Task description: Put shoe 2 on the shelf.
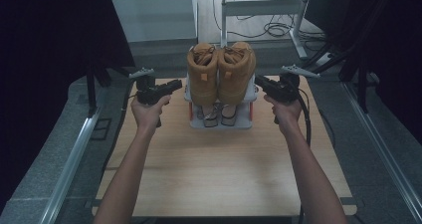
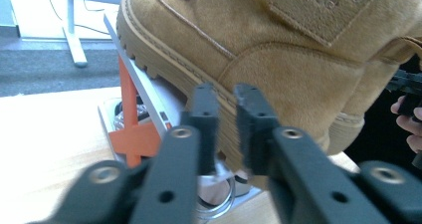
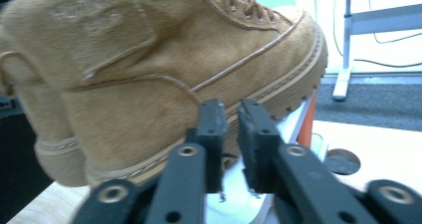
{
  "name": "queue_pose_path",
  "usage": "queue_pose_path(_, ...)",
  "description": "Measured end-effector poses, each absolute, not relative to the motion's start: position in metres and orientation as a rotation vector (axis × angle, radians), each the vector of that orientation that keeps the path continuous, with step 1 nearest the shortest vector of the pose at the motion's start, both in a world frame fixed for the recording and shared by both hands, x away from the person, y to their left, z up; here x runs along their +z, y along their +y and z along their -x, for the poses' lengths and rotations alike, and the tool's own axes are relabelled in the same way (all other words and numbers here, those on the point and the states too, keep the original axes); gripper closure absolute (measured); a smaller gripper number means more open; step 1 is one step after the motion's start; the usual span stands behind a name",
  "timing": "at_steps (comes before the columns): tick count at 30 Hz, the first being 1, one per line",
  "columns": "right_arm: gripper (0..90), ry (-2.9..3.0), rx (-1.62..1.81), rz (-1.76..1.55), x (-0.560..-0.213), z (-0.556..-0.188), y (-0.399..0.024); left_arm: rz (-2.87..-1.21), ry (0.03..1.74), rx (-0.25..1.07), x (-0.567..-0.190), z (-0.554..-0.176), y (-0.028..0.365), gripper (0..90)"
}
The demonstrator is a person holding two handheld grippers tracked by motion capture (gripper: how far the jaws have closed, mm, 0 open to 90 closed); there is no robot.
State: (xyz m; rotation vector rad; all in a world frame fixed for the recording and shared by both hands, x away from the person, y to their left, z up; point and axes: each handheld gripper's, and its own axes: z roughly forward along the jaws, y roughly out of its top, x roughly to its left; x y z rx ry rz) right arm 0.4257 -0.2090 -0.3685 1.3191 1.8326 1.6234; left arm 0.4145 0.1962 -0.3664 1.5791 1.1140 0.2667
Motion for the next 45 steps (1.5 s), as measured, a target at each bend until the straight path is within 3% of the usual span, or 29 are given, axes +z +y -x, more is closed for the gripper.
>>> queue_pose_path(3, 68.2, 1.833, 1.650, -1.296, -0.367, -0.418, -0.208, -1.564, 1.101, 0.272, -0.367, -0.407, 0.200, 60.9)
queue_pose_path(10, 60.0, 1.831, 1.673, -1.257, -0.364, -0.399, -0.208, -1.551, 1.050, 0.299, -0.364, -0.385, 0.205, 52.5)
queue_pose_path(23, 56.0, 1.828, 1.711, -1.220, -0.385, -0.366, -0.217, -1.538, 1.019, 0.344, -0.386, -0.343, 0.216, 46.6)
queue_pose_path(45, 52.9, 1.852, 1.703, -1.247, -0.464, -0.311, -0.242, -1.667, 1.041, 0.349, -0.468, -0.289, 0.223, 41.5)
